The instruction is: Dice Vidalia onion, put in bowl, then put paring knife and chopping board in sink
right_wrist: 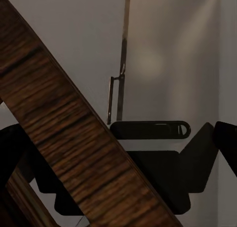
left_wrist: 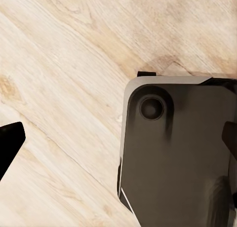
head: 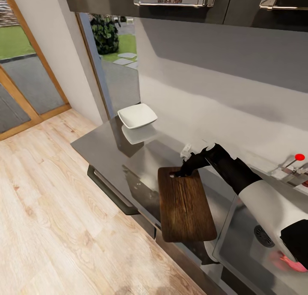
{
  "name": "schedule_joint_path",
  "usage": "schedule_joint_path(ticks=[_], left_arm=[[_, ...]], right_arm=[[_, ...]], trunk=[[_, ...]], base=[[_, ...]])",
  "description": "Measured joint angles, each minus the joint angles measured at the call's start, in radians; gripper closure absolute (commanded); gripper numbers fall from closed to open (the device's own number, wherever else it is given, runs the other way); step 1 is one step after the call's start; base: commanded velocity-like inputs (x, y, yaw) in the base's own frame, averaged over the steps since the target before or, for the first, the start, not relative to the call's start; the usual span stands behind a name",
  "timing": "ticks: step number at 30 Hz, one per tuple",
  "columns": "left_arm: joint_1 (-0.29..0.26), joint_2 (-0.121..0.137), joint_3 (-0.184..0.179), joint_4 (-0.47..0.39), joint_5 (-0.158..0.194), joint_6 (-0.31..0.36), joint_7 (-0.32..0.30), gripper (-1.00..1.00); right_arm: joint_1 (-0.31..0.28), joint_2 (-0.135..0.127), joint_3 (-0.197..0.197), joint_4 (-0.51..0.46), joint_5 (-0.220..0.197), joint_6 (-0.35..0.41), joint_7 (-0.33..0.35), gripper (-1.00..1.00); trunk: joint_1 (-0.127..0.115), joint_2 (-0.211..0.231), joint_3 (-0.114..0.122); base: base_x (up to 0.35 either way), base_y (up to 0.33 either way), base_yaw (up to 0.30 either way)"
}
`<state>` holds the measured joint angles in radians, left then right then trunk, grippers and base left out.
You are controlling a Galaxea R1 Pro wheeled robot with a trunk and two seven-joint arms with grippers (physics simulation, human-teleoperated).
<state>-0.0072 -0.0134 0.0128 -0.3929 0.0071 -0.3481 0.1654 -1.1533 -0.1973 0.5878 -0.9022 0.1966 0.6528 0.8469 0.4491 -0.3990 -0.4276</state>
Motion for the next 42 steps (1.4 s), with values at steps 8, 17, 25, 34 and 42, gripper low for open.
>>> schedule_joint_path(ticks=[8,17,25,34,42], left_arm=[[0.000,0.000,0.000,0.000,0.000,0.000,0.000,-1.00],[0.000,0.000,0.000,0.000,0.000,0.000,0.000,-1.00],[0.000,0.000,0.000,0.000,0.000,0.000,0.000,-1.00],[0.000,0.000,0.000,0.000,0.000,0.000,0.000,-1.00],[0.000,0.000,0.000,0.000,0.000,0.000,0.000,-1.00]], right_arm=[[0.000,0.000,0.000,0.000,0.000,0.000,0.000,1.00],[0.000,0.000,0.000,0.000,0.001,0.000,0.000,1.00],[0.000,0.000,0.000,0.000,0.001,0.001,0.000,1.00],[0.000,0.002,-0.001,-0.001,0.003,0.005,0.000,1.00],[0.000,0.002,-0.002,-0.001,0.002,0.008,-0.002,-1.00]], trunk=[[0.000,0.000,0.000],[0.000,0.000,0.000],[0.000,0.000,0.000],[0.000,0.000,0.000],[0.000,0.000,0.000]], base=[[0.000,0.000,0.000],[0.000,0.000,0.000],[0.000,0.000,0.000],[0.000,0.000,0.000],[0.000,0.000,0.000]])
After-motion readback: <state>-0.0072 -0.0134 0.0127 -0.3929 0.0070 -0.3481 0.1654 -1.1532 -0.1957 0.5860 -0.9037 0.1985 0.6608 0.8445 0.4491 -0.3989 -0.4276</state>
